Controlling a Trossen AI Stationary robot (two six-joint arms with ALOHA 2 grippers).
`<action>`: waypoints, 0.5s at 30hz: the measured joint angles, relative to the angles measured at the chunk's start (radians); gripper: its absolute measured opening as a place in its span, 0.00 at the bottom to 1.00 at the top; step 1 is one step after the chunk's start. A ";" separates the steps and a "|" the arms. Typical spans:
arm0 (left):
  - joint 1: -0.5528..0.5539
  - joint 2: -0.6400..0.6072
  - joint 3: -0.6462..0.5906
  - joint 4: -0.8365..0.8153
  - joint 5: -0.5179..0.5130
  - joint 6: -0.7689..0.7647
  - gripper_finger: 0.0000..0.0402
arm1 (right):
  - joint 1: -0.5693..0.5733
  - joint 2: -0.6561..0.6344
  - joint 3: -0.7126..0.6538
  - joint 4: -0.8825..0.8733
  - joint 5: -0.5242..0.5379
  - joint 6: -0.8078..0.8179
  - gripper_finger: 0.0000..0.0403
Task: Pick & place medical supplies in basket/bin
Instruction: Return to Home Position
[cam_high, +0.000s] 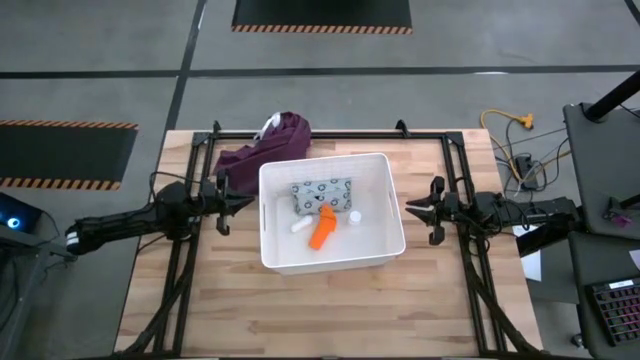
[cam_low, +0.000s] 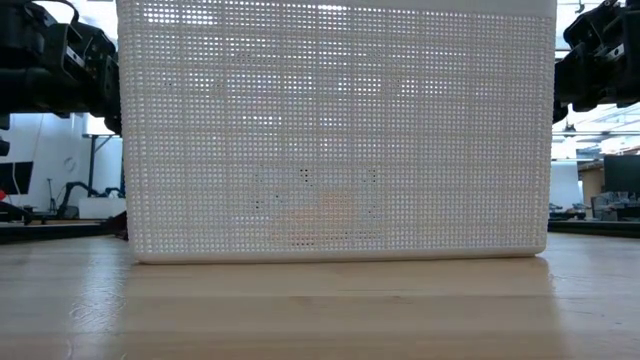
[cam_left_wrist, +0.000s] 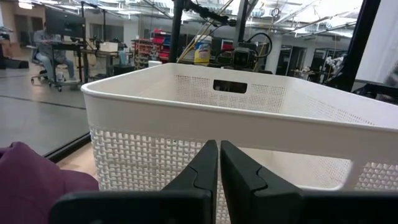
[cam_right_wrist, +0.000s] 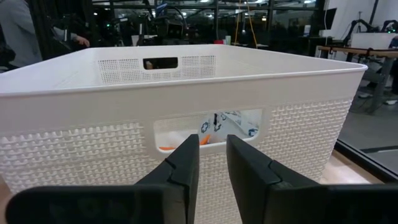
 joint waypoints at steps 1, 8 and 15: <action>0.000 0.000 0.000 0.000 0.000 0.000 0.00 | 0.000 0.000 0.000 0.000 0.000 0.000 0.19; 0.000 0.000 0.000 0.000 0.000 0.000 0.00 | 0.000 0.000 0.000 0.000 0.000 0.001 0.18; 0.000 0.000 0.000 0.000 0.000 0.000 0.00 | 0.000 0.000 0.000 0.000 0.000 0.001 0.16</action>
